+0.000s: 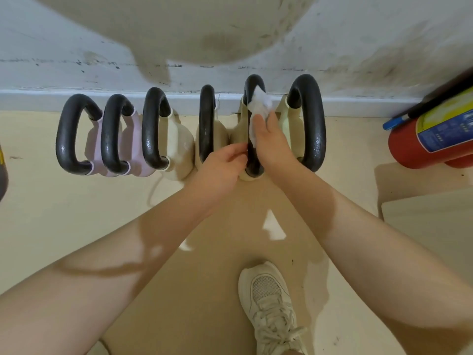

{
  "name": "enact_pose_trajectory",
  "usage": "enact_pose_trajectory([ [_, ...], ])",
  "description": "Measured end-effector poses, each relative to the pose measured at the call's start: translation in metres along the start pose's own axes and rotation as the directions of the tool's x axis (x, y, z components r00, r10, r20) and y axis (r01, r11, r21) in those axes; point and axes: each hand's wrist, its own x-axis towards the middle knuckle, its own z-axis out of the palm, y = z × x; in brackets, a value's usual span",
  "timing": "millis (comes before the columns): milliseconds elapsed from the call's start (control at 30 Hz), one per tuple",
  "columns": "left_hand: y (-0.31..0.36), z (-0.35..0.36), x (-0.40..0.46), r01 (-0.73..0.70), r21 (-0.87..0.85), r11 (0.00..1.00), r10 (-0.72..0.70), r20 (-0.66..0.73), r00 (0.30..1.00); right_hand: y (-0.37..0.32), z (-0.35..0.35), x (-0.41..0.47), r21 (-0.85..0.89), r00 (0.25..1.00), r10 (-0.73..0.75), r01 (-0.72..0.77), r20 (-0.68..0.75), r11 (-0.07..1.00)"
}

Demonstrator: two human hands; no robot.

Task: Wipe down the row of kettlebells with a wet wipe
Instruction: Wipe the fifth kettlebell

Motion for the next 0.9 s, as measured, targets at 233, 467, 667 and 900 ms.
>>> enact_pose_trajectory([
  [233,0.003,0.0,-0.001,0.003,-0.049,0.999,-0.004,-0.019,1.0,0.014,0.005,-0.004,0.275,0.974,0.226,-0.221,0.016,0.936],
  [467,0.002,0.001,-0.001,-0.013,0.031,0.999,0.012,0.02,1.0,0.07,0.025,-0.034,-0.069,0.978,-0.18,0.173,-0.108,0.982],
  [667,0.001,0.001,-0.004,-0.007,-0.01,1.0,0.007,0.035,0.999,0.086,0.016,-0.043,-0.404,0.971,-0.226,0.176,-0.079,0.898],
  [900,0.009,0.002,-0.012,-0.117,0.092,0.989,0.127,-0.11,0.986,0.034,-0.033,-0.061,0.041,0.999,0.039,-0.038,-0.036,0.998],
])
